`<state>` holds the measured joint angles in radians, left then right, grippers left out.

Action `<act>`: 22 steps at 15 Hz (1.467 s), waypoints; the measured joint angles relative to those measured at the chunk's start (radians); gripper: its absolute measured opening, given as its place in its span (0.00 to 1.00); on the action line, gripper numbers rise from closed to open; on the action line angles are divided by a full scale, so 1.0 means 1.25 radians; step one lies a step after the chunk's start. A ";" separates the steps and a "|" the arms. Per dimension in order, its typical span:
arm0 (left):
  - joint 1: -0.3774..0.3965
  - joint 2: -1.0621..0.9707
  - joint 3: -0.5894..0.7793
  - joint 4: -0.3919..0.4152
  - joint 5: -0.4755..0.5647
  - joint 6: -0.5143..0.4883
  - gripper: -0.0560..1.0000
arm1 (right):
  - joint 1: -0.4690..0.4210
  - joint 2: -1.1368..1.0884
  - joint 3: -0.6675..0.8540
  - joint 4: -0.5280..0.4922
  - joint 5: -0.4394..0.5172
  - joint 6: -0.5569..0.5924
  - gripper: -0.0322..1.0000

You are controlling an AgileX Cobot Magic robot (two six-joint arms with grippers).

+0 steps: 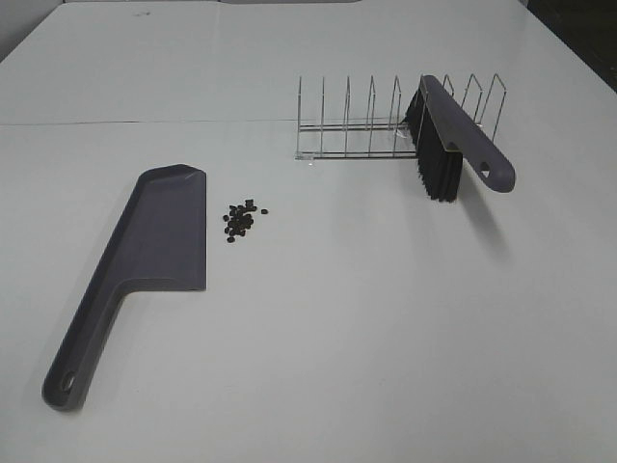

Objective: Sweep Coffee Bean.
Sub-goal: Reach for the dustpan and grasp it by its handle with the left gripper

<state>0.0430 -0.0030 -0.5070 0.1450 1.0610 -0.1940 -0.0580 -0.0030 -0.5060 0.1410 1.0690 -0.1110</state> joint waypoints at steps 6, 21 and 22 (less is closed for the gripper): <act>0.000 0.000 0.000 0.000 0.000 0.000 0.82 | 0.000 0.000 0.000 0.000 0.000 0.000 0.80; 0.000 0.000 0.000 0.000 0.000 0.000 0.82 | 0.000 0.000 0.000 0.000 0.000 0.000 0.80; 0.000 0.000 0.000 0.000 0.000 0.000 0.82 | 0.000 0.000 0.000 0.000 0.000 0.000 0.80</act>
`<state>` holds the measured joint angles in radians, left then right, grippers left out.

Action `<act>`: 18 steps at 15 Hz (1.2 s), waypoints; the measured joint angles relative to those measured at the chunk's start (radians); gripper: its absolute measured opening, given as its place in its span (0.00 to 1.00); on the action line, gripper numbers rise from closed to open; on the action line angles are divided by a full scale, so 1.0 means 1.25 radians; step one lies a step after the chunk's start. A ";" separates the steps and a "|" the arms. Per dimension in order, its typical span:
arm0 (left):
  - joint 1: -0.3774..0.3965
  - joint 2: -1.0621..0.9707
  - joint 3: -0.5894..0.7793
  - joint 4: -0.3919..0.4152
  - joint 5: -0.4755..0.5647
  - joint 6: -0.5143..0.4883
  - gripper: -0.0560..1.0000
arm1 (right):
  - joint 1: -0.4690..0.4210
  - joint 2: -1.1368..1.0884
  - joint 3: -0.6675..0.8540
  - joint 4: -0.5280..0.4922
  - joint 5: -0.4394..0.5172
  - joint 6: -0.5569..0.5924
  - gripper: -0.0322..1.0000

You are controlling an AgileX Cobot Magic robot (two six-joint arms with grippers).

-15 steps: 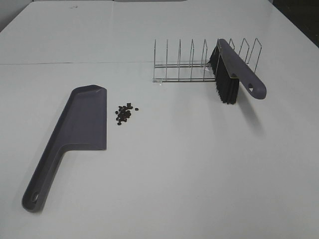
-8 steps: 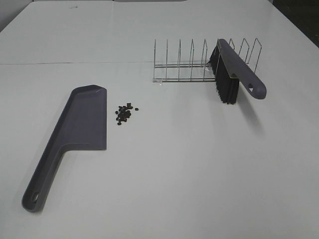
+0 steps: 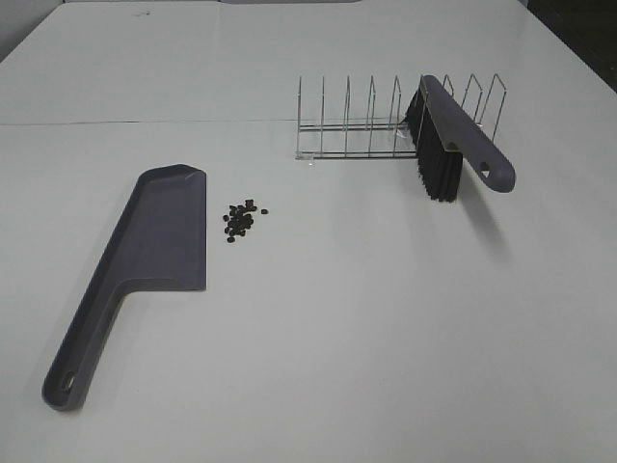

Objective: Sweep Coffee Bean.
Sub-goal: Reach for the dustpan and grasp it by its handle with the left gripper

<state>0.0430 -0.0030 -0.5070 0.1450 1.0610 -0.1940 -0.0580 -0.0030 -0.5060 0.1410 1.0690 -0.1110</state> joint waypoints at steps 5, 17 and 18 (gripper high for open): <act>0.000 0.000 0.000 0.000 0.000 0.000 0.82 | 0.000 0.000 0.000 0.000 0.000 0.000 0.80; 0.000 0.000 0.000 0.000 0.000 0.000 0.82 | 0.000 0.000 0.000 0.000 0.000 0.000 0.80; 0.000 0.000 0.000 0.000 0.000 0.000 0.82 | 0.000 0.000 0.000 0.000 0.000 0.000 0.80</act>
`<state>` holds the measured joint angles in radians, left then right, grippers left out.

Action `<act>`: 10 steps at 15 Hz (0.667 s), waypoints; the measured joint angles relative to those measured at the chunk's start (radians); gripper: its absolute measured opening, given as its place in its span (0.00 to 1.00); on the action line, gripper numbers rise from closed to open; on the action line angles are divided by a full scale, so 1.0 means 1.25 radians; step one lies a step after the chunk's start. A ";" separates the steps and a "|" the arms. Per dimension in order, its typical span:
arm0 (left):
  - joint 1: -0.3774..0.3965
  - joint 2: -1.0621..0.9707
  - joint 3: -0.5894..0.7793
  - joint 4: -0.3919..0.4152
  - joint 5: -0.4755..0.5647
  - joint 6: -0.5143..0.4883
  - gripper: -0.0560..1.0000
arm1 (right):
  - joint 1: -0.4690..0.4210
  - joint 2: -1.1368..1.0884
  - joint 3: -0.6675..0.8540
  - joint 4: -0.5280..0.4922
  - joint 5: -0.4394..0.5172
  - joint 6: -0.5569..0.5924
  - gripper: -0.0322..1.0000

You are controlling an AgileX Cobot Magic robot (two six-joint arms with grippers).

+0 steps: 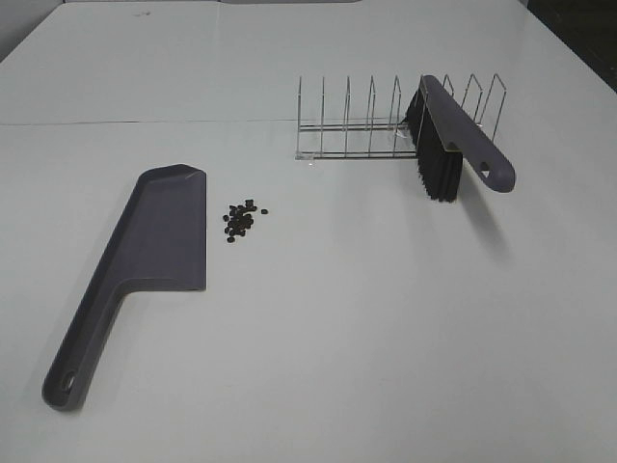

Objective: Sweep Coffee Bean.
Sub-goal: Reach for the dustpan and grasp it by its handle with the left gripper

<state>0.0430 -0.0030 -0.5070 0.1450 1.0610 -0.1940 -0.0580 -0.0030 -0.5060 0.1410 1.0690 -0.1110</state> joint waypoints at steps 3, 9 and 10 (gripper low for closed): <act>0.000 0.000 -0.007 0.001 -0.037 0.000 0.82 | 0.000 0.000 0.000 0.000 0.000 0.000 0.80; 0.000 0.234 -0.044 -0.076 -0.233 0.000 0.74 | 0.000 0.000 0.000 0.000 0.000 0.000 0.80; 0.000 0.300 -0.066 -0.110 -0.234 0.010 0.74 | 0.000 0.000 0.000 0.000 0.000 0.000 0.80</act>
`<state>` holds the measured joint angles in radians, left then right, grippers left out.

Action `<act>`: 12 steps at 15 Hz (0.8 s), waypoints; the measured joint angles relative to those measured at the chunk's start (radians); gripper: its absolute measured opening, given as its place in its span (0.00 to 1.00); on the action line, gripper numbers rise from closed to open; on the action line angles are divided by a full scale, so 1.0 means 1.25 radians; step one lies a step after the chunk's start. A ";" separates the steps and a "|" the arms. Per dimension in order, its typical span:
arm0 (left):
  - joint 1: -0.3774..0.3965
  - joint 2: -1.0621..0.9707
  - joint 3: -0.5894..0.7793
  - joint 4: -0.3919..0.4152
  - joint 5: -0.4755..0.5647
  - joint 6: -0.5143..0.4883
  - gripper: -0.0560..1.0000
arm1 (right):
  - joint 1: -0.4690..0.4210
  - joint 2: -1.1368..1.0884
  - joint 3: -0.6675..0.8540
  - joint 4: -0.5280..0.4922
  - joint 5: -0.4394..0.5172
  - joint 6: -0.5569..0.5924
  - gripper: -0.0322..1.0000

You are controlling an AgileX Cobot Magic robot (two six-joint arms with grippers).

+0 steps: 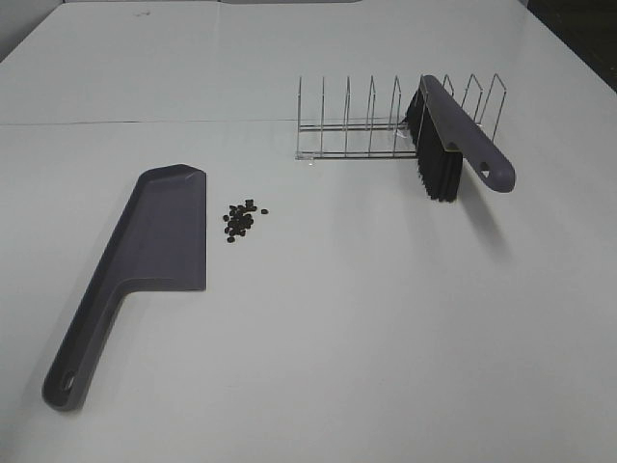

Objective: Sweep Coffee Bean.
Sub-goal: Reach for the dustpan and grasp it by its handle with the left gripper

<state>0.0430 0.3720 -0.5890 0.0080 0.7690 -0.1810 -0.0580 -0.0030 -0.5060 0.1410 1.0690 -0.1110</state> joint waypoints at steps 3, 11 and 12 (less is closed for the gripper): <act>0.000 0.238 -0.110 -0.074 0.015 0.056 0.74 | 0.000 0.000 0.000 0.000 0.000 0.000 0.80; 0.000 0.794 -0.338 -0.160 0.218 0.082 0.73 | 0.000 0.000 0.000 0.000 0.000 0.000 0.80; 0.000 0.811 -0.341 -0.160 0.221 0.082 0.73 | 0.000 0.000 0.000 0.000 0.000 0.000 0.80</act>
<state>0.0430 1.3860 -1.0150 -0.1920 1.0450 -0.0790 -0.0580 -0.0030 -0.5060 0.1410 1.0690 -0.1110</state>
